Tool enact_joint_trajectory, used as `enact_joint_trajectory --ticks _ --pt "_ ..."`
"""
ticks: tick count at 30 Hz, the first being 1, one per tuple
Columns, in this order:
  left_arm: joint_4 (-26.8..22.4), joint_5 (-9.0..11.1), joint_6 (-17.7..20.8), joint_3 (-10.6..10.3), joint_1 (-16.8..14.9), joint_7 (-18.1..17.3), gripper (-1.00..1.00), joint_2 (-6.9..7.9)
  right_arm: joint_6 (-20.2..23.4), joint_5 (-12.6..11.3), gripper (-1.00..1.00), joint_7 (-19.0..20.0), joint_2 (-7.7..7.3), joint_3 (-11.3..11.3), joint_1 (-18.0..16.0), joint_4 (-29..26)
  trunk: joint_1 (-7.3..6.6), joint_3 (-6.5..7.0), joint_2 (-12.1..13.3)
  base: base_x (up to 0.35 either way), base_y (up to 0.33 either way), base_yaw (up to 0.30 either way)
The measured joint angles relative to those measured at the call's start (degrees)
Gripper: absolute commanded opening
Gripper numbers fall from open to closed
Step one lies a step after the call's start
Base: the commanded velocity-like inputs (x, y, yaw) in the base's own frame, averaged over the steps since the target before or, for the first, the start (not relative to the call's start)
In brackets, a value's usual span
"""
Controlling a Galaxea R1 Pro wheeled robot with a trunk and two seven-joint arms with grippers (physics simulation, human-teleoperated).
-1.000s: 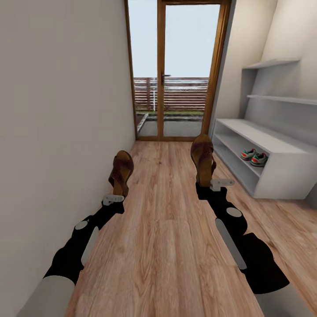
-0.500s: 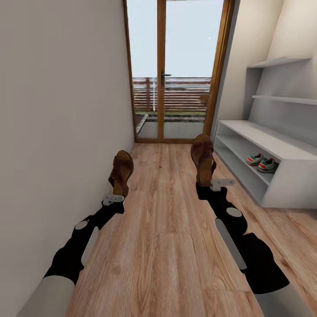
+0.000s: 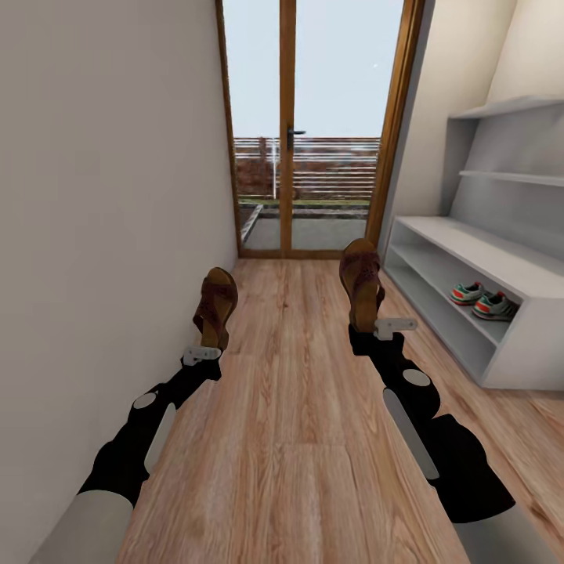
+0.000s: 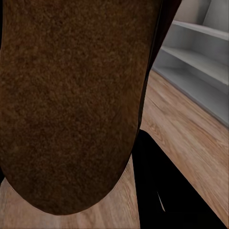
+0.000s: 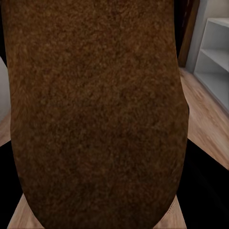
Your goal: Pick up the two gym shoes and the two sandals from the corridor floor and place them onto the hallstand (shoe rack) in the corridor, making sure they are on the rack and not on the floor. Arrange them so the two gym shoes are next to each other and the two sandals are next to each other.
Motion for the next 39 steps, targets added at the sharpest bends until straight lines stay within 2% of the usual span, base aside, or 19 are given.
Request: enact_joint_trajectory --ticks 7,18,39 --pt "-0.01 0.0 0.0 0.0 0.0 0.0 -1.0 0.0 0.0 -0.03 -1.0 0.01 0.0 0.0 0.01 0.0 0.0 0.0 0.0 0.348 0.0 -0.017" --pt "0.01 0.0 0.02 0.0 0.0 0.0 -1.0 0.0 0.0 -0.03 -1.0 0.01 0.0 0.0 0.01 -0.01 0.0 0.08 0.0 0.348 0.0 -0.162" --pt "0.0 0.0 0.02 0.0 0.0 0.0 -1.0 0.0 -0.01 -0.03 -1.0 0.01 0.0 0.0 0.0 0.0 0.0 0.09 0.0 0.348 0.0 -0.007"
